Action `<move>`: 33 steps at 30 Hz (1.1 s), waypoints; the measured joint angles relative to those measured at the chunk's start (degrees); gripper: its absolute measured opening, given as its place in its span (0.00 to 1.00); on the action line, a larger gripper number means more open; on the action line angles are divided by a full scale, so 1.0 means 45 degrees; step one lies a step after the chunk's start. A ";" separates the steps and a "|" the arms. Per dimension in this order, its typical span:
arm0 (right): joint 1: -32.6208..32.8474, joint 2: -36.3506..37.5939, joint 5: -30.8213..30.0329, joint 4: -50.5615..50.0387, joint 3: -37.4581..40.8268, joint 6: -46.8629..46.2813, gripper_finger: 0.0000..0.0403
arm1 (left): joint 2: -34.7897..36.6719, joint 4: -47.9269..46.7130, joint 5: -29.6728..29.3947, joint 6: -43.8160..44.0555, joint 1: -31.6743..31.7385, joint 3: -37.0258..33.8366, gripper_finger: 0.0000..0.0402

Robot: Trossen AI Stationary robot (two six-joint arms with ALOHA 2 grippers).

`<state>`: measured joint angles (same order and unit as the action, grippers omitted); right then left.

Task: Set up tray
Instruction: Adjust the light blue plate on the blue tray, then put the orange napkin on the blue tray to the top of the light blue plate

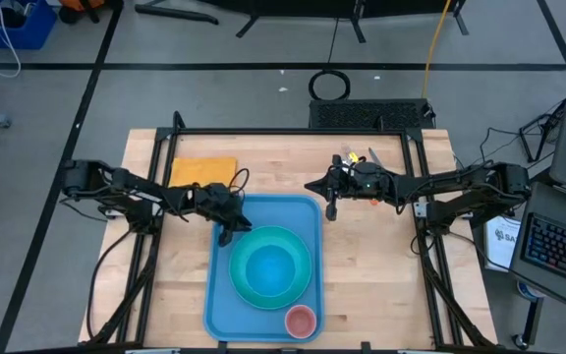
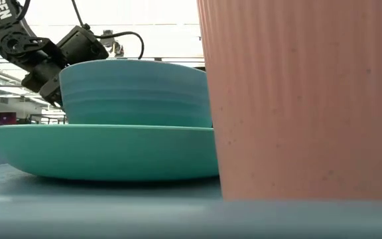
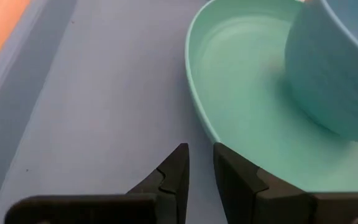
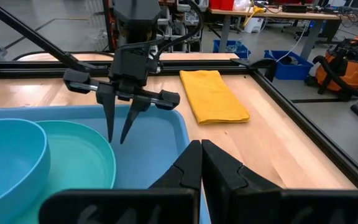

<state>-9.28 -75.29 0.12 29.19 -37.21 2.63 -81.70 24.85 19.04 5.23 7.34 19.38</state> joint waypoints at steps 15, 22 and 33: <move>-0.0004 0.0000 0.0000 -0.0058 0.0000 0.0000 0.00 | 0.1562 -0.0304 -0.3296 -0.0442 -0.0007 0.0000 0.19; -0.0004 0.0000 0.0000 -0.0079 0.0000 0.0015 0.00 | 0.4185 -0.4393 -0.7807 -0.0607 -0.0003 0.0005 0.19; -0.0004 0.0000 0.0005 -0.0166 0.0000 0.0009 0.00 | 0.4310 -0.7400 -0.9114 -0.1063 0.0298 0.0005 0.22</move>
<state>-9.30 -75.29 0.14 28.44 -37.21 2.67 -62.30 -8.45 -21.98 0.45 8.68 19.40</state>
